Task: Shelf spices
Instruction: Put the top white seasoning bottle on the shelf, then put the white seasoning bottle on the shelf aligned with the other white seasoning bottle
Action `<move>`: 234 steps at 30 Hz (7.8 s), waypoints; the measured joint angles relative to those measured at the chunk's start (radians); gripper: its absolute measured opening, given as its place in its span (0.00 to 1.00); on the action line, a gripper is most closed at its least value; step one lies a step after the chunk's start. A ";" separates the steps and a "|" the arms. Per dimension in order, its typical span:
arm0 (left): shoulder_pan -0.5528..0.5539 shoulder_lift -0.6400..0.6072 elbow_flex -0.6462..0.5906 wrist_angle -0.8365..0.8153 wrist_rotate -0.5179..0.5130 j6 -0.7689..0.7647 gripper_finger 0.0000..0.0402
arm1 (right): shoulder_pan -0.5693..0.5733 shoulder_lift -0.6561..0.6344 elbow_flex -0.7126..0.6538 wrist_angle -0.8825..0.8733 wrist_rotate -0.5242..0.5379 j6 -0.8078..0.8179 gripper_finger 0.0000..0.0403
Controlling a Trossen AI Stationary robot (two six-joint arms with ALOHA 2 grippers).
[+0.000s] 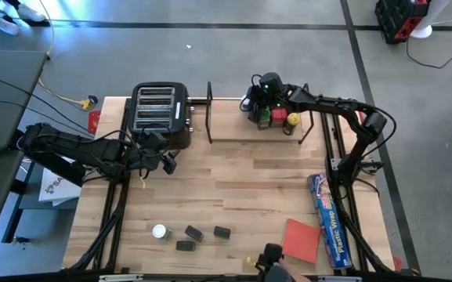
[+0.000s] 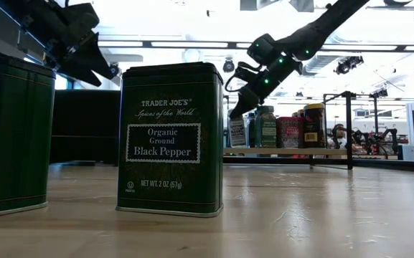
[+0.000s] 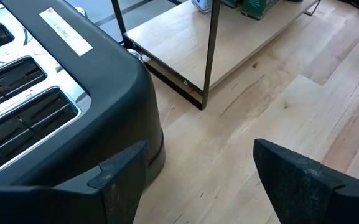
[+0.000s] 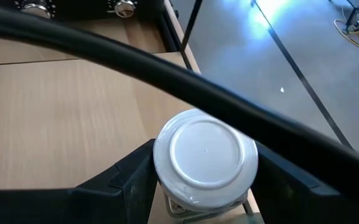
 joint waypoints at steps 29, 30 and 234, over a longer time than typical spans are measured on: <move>0.000 0.000 0.000 0.000 0.002 -0.001 0.71 | -0.024 0.000 0.000 0.016 0.074 -0.019 0.70; 0.000 0.000 0.000 0.000 0.002 -0.001 0.71 | -0.024 0.000 0.000 0.016 0.074 -0.021 0.70; -0.090 0.589 -0.006 0.650 0.381 0.315 0.34 | 0.922 0.272 -0.145 0.066 1.436 1.483 0.49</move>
